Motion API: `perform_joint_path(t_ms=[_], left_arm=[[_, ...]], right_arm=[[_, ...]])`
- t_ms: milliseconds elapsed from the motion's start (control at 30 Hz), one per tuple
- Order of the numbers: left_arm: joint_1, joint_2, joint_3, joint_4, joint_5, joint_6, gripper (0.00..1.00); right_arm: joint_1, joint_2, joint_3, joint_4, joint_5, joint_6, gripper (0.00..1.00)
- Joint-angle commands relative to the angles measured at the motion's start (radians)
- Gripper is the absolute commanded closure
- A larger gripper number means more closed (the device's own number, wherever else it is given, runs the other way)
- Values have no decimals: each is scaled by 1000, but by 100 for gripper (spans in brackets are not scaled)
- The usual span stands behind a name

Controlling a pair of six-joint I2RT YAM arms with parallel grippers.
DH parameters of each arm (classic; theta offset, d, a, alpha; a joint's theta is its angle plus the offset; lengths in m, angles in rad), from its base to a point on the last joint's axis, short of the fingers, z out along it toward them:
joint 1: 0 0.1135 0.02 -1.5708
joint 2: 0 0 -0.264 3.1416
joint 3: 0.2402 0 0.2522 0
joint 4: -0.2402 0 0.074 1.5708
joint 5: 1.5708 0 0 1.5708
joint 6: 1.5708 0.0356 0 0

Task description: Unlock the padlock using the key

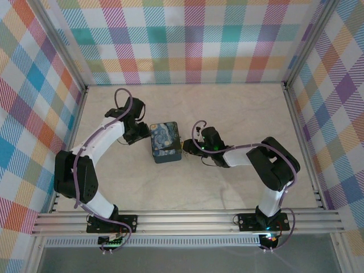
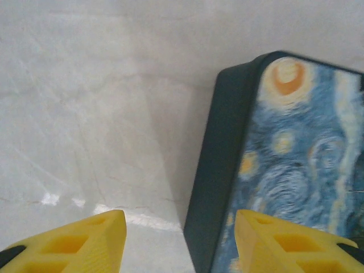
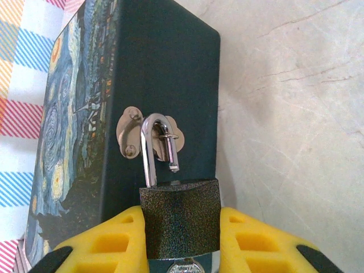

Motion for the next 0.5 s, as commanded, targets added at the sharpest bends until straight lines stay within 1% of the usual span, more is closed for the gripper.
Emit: perform_joint_path(t_ms=[0, 100, 200, 300, 467], left_arm=[[-62, 31, 67, -11, -71, 15, 45], [-116, 100, 142, -16, -147, 60, 42], [-148, 167, 188, -36, -179, 88, 38], [-167, 208, 168, -31, -221, 94, 34], [-167, 235, 89, 28, -196, 94, 33]], right_arm=[[6, 28, 7, 110, 20, 71, 84], [6, 45, 25, 106, -27, 80, 86], [6, 16, -4, 88, -37, 71, 86], [6, -31, -58, 88, -27, 66, 86], [11, -81, -93, 31, -36, 58, 86]])
